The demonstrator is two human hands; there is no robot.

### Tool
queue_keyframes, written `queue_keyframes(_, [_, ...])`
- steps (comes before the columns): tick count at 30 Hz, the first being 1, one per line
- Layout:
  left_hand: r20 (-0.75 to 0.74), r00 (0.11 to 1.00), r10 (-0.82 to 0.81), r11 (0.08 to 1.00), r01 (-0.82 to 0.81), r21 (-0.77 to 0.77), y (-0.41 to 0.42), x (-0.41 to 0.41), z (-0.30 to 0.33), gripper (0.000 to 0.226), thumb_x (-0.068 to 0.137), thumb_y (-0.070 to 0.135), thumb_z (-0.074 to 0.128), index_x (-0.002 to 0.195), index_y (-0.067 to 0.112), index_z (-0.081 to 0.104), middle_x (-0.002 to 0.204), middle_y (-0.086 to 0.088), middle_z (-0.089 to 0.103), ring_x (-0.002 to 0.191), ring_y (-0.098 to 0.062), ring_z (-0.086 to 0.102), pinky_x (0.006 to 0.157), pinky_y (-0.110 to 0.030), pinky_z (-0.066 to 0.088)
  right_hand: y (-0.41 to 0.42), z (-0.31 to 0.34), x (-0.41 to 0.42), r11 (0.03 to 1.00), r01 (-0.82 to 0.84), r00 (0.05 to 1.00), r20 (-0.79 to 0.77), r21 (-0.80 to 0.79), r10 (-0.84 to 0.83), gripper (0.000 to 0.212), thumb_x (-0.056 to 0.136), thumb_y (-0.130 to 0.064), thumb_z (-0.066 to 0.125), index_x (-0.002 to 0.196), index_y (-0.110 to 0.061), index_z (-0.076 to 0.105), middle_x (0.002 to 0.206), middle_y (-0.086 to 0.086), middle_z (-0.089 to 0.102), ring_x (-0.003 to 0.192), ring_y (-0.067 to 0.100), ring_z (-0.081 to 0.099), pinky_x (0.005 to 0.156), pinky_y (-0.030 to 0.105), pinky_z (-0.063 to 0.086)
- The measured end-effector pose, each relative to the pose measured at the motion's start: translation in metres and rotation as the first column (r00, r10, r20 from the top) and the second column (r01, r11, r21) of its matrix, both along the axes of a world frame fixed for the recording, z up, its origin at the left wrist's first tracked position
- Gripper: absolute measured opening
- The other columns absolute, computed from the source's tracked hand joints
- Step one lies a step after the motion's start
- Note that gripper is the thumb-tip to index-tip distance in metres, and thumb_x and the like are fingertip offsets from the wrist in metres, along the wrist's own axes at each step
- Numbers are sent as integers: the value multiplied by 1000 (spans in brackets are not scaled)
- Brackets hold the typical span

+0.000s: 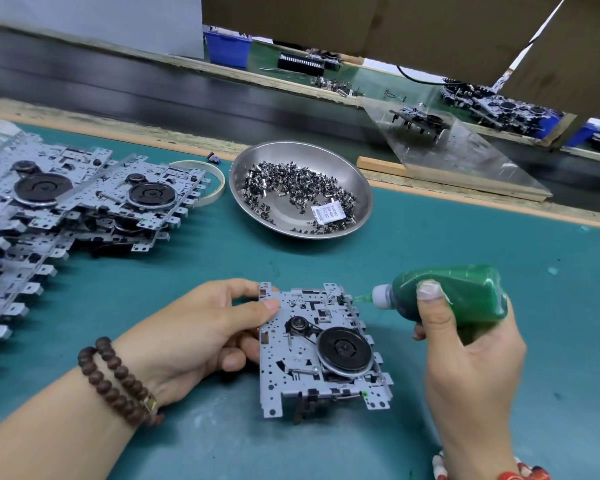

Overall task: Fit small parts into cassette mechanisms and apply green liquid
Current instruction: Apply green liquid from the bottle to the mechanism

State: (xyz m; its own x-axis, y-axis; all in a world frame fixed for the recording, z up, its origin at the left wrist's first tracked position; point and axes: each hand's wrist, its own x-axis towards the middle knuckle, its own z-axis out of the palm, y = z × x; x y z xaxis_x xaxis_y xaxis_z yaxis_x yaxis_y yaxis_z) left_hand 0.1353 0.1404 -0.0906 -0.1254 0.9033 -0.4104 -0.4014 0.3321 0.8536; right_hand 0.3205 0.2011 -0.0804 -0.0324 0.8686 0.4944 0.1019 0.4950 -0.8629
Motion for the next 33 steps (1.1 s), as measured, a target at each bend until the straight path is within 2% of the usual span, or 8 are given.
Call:
queue_keyframes(5, [-6,1000,-12,1000,12,2,-1,0,1,21,86,9,54,104,0,56,59,-9,62,32,-6,44,27,-11,25,4,-1,4,1000,10,998,-54,-20,-12,36,82,-39,61,87,-4,58,74,-4,72,56,5,55,58,15,45])
queue_keyframes(8, [-12,1000,-8,1000,8,5,-1,0,2,19,87,10,54,104,3,56,58,-8,63,32,-6,45,27,-11,25,6,2,6,996,-23,986,-167,-90,8,14,85,-31,58,79,-19,62,67,-11,69,53,4,52,51,13,42])
queue_keyframes(10, [-46,999,-1,1000,3,28,-2,1,3,18,88,11,53,105,6,54,55,-6,63,32,-6,46,27,-12,26,6,5,5,985,-90,968,-247,-148,51,18,85,-27,55,72,-26,67,64,-10,68,52,2,52,48,13,41])
queue_keyframes(14, [-214,976,30,996,-12,88,-3,6,0,21,91,13,52,112,14,48,59,-7,67,39,-11,49,31,-15,28,-2,1,0,914,-268,908,-398,-304,134,24,66,-48,76,70,-25,70,66,-6,65,49,2,49,44,13,41])
queue_keyframes(17, [-252,967,29,995,-4,100,-3,7,-2,20,91,15,52,111,17,48,57,-4,66,41,-12,48,31,-15,28,-11,-4,-8,899,-274,932,-325,-341,161,39,53,-63,77,73,-29,72,66,-7,66,51,1,51,45,12,42])
queue_keyframes(22, [-285,958,16,994,15,108,-3,5,-3,19,92,18,53,110,20,48,54,-1,64,50,-20,44,33,-17,28,-12,-6,-13,882,-249,950,-278,-399,142,6,72,-36,75,70,-32,72,63,-7,65,49,-1,50,46,12,42])
queue_keyframes(29, [-283,959,3,993,29,110,-2,5,-5,20,93,17,51,111,19,46,53,2,65,45,-14,48,33,-16,30,-12,-6,-13,877,-231,958,-256,-421,130,7,68,-34,78,69,-33,71,59,-7,61,45,0,42,44,12,41])
queue_keyframes(33, [-279,960,-9,994,39,103,-3,5,-5,21,93,17,51,113,18,45,58,0,67,43,-11,50,33,-16,31,-12,-8,-14,883,-218,961,-250,-416,119,15,63,-39,64,68,-27,71,58,-6,60,44,0,41,44,13,41])
